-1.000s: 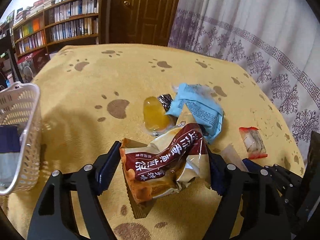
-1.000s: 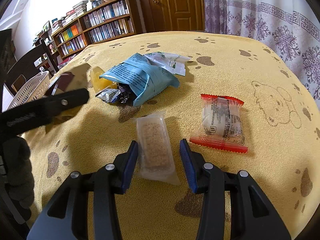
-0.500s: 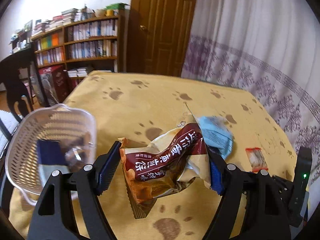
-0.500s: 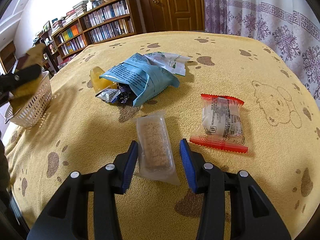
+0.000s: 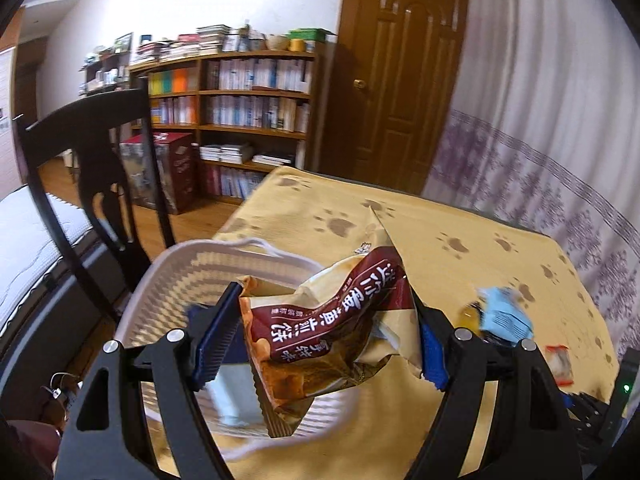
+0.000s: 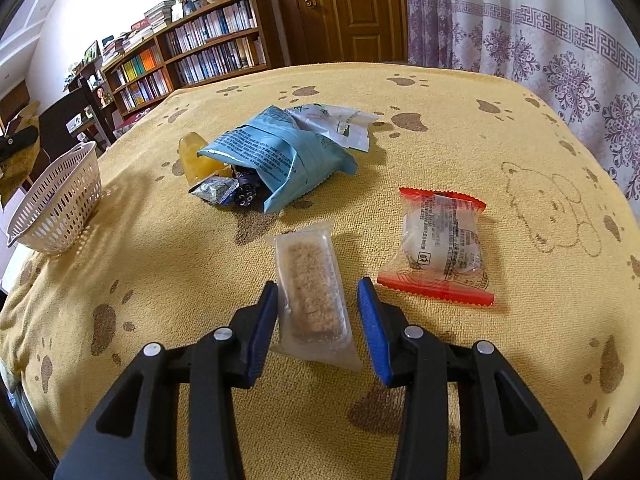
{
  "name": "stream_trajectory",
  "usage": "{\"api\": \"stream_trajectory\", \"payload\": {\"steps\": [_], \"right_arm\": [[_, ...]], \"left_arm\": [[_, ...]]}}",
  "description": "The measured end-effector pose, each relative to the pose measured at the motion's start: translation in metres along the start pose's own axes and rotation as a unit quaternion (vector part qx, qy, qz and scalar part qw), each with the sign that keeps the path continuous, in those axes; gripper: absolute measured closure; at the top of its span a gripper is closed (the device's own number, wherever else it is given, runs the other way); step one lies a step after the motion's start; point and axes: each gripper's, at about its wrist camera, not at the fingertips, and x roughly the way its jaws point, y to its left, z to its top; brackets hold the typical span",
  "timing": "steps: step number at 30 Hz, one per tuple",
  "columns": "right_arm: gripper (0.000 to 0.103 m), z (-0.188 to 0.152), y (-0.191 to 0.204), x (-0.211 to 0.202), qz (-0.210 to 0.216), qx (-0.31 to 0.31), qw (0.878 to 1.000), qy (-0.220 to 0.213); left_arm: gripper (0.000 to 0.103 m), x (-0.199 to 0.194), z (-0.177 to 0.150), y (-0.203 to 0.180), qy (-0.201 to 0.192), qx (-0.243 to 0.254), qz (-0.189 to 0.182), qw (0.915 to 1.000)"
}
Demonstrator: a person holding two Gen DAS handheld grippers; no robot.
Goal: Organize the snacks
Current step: 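Carry the brown snack bag into the white basket and open the left gripper, then grasp the clear rice-bar pack with the right gripper and lift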
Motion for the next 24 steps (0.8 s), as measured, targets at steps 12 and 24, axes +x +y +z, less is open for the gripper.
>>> {"api": "stream_trajectory", "payload": {"steps": [12,24], "right_arm": [[0.061,-0.001,0.000,0.000,-0.001,-0.001,1.000,0.000],[0.073,-0.001,-0.004,-0.002,0.000,0.011,1.000,-0.005]], "left_arm": [[0.009,0.011,0.012,0.048,-0.013,-0.055,0.079,0.9953],[0.006,0.000,0.012,0.035,-0.030,-0.043,0.068,0.9963]]}}
